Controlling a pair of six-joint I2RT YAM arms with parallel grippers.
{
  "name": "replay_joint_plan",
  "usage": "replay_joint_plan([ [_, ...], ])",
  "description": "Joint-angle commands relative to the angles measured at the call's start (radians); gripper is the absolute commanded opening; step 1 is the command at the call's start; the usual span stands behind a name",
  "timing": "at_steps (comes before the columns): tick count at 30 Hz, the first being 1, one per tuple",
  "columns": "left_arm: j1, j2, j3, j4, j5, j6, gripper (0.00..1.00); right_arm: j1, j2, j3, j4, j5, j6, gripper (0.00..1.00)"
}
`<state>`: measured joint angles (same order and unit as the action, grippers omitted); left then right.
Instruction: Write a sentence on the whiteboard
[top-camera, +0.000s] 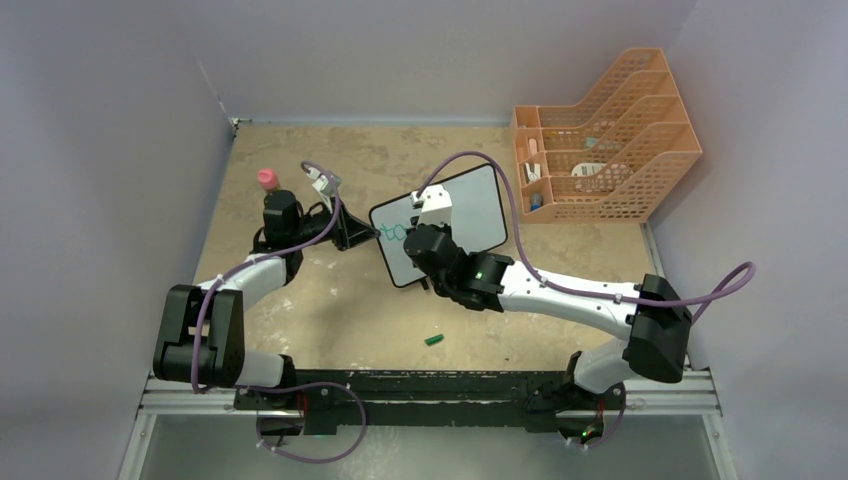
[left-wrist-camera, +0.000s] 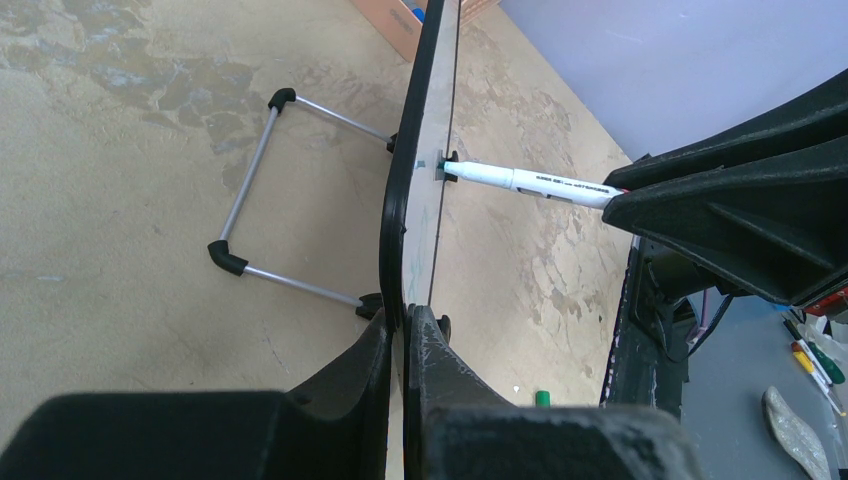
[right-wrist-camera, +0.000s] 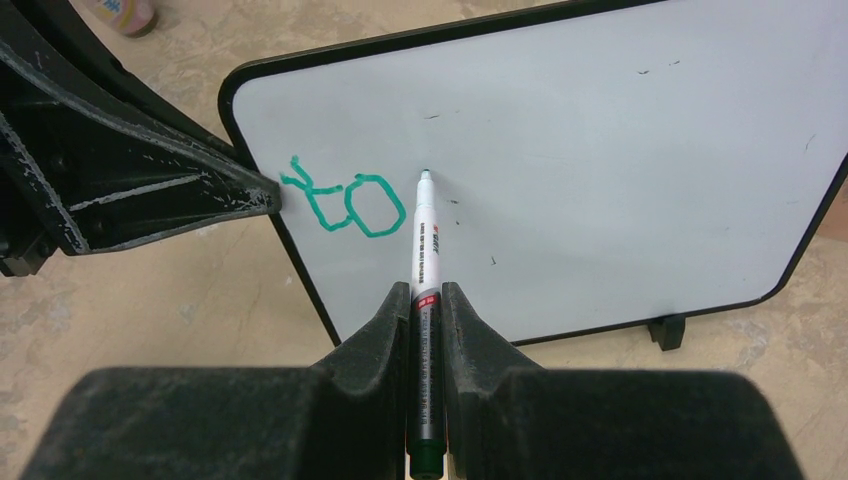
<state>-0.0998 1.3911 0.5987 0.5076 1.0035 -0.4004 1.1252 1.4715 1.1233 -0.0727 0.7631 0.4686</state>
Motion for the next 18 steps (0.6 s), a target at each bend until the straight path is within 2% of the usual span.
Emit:
replay_joint_plan([
  [1, -0.008, -0.024, 0.032, 0.023, 0.015, 0.037, 0.00, -0.005, 0.008, 0.023, 0.043, 0.002, -0.012, 0.00],
  [18, -0.012, -0.024, 0.032, 0.019, 0.014, 0.041, 0.00, -0.011, 0.014, 0.026, 0.068, -0.007, -0.032, 0.00],
])
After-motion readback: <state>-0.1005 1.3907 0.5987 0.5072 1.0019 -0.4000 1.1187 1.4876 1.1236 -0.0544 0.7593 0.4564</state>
